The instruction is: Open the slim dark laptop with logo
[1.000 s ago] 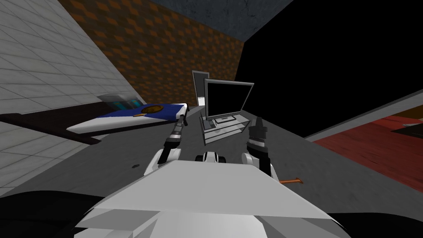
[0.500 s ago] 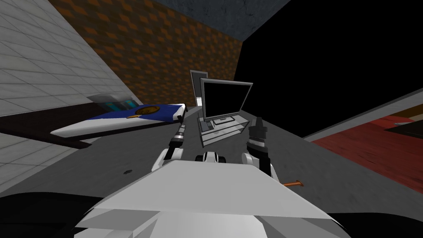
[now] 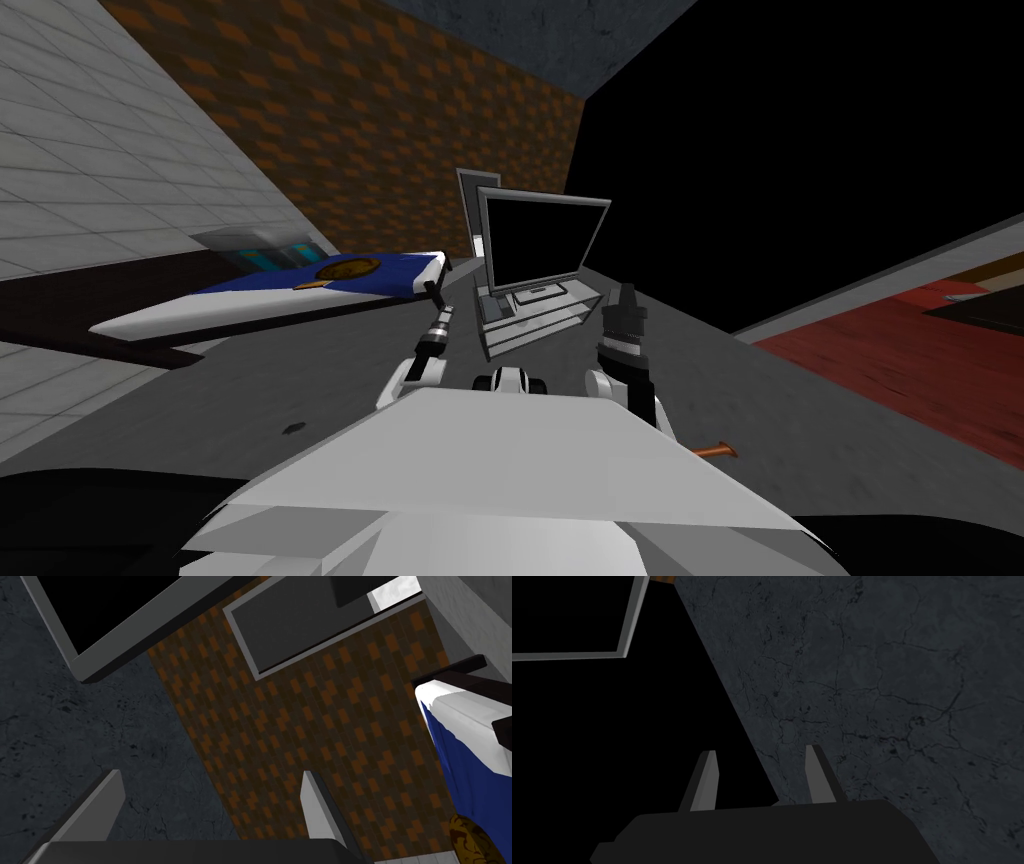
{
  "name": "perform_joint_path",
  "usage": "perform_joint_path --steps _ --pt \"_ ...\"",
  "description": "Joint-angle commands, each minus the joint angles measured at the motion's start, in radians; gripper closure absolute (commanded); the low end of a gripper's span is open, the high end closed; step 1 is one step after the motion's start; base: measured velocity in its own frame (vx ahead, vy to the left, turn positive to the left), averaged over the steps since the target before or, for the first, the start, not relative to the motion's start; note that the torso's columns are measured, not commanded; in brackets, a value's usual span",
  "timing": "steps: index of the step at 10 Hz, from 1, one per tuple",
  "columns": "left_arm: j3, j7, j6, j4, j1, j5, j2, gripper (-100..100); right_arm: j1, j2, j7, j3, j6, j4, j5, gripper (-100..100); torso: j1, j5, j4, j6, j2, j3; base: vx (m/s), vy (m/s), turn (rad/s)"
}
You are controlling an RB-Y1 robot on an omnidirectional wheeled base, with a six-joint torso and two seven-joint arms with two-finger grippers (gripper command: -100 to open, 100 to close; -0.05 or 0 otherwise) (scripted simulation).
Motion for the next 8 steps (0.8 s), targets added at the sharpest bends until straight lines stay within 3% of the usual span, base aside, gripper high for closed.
perform_joint_path --steps 1,8 --pt "0.001 -0.008 0.010 0.058 -0.018 -0.008 0.003 -100 0.000 0.000 0.000 0.000 0.000 0.000 0.000 0 -0.001 0.000 0.000 0.000 0.000 0.000 0.060 -0.051 -0.019" --pt "0.001 -0.031 0.055 0.204 -0.064 -0.032 0.016 -100 0.000 0.000 0.000 0.000 0.000 0.000 0.000 0 0.000 0.000 0.000 0.000 0.000 0.000 0.074 -0.046 -0.021"
